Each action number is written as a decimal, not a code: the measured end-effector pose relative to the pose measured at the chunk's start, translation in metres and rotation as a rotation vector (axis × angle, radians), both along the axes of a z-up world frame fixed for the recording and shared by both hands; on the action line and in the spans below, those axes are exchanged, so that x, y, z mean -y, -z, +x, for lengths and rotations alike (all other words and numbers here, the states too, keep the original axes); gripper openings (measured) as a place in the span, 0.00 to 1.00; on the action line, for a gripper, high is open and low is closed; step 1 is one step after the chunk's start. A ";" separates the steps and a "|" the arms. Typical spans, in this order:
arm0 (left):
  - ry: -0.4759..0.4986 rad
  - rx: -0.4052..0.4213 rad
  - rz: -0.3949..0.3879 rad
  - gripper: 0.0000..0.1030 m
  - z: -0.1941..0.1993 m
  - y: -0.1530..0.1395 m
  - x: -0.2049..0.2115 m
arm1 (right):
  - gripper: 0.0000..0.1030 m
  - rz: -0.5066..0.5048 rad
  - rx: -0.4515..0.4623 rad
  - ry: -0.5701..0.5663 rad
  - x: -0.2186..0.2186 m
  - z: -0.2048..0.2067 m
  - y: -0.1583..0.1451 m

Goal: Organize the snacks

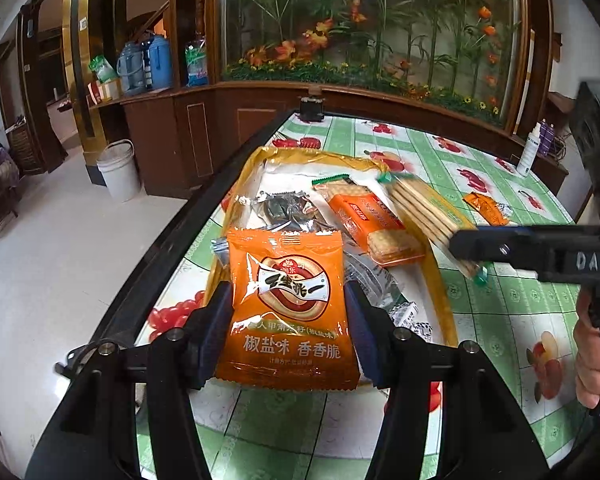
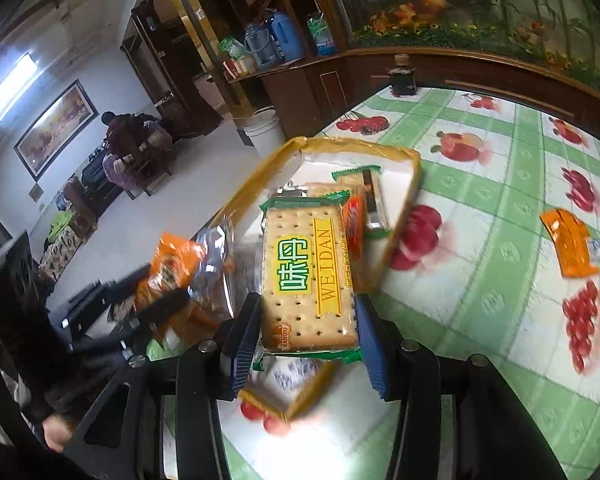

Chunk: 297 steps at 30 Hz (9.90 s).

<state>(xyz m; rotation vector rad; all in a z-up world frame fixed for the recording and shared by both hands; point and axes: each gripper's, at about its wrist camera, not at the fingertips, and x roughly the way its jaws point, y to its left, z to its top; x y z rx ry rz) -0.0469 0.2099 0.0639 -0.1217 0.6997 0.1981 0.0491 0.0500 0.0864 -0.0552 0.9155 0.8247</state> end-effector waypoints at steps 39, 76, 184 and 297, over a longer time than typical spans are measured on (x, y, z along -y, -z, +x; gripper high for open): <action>-0.012 0.002 0.174 0.53 0.053 0.016 0.040 | 0.46 -0.086 -0.016 0.076 -0.072 0.087 0.026; 0.003 0.047 0.270 0.57 0.035 0.003 0.060 | 0.51 -0.065 0.016 0.049 -0.067 0.070 0.012; 0.262 -0.071 0.093 0.65 -0.007 -0.002 0.149 | 0.37 -0.096 -0.147 0.351 0.159 0.175 0.023; 0.123 0.093 0.181 0.48 -0.011 -0.006 0.141 | 0.19 0.029 0.009 0.149 0.149 -0.011 0.033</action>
